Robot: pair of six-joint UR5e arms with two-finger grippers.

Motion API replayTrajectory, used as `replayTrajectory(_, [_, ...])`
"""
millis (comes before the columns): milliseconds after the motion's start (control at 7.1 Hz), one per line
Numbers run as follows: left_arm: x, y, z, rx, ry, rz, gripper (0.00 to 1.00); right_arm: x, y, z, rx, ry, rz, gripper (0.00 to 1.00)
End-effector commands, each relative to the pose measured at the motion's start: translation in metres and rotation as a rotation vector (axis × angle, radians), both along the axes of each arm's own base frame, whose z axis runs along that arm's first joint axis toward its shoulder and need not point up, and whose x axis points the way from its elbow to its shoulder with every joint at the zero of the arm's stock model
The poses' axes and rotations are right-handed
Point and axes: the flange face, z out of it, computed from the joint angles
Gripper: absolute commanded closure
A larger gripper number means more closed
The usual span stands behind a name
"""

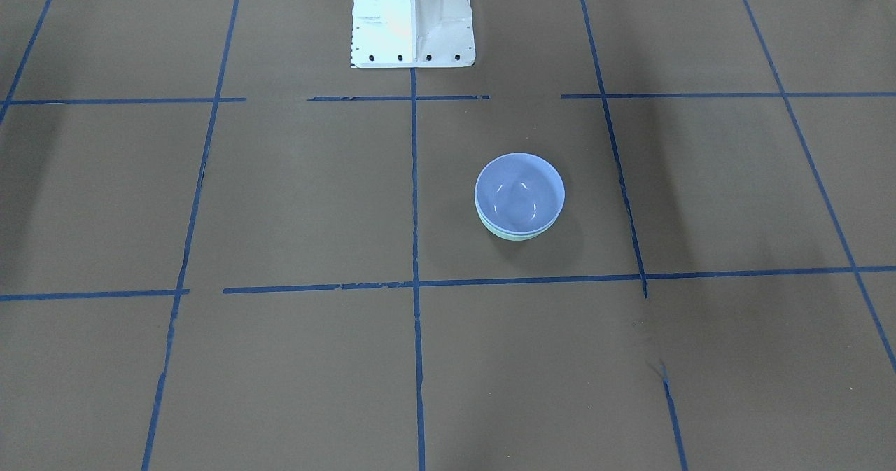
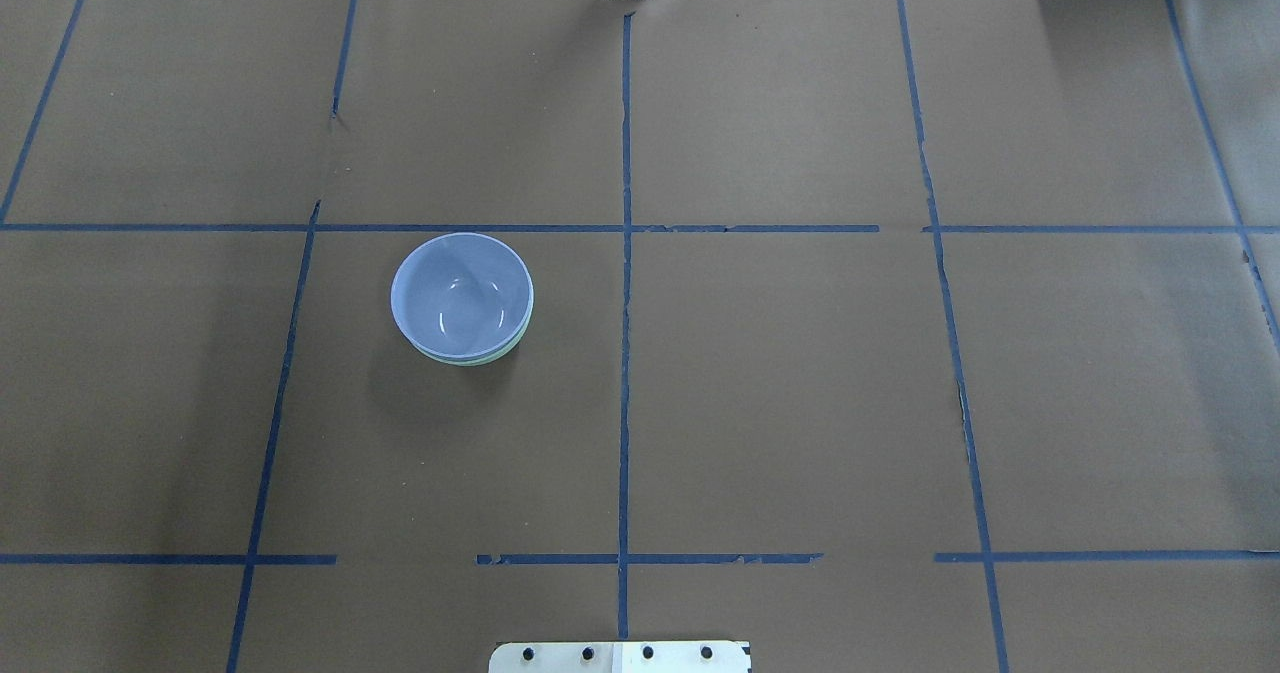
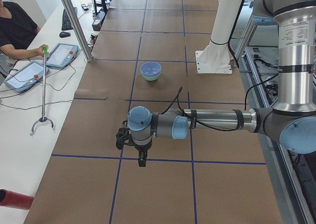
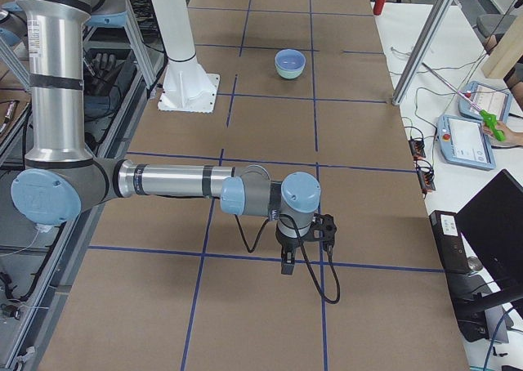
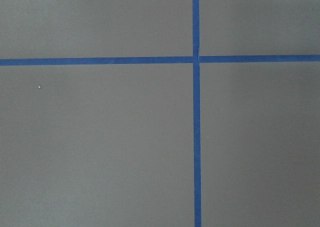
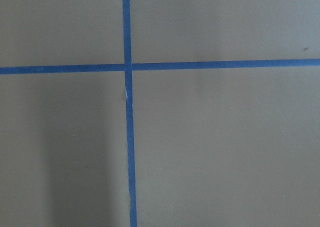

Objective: Stack blue bowl on green bowl

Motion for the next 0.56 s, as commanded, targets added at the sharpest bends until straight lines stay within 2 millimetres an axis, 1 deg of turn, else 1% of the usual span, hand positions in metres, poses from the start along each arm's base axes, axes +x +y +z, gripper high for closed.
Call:
replayTrajectory(0, [-0.0006, -0.0001, -0.0015, 0.003, 0.0, -0.001, 0.0, 0.0, 0.0, 0.0, 0.0, 0.0, 0.0, 0.0])
replayTrajectory(423, [-0.0054, 0.0005, -0.0021, 0.003, 0.0, -0.012, 0.0, 0.0, 0.0, 0.0, 0.0, 0.0, 0.0, 0.0])
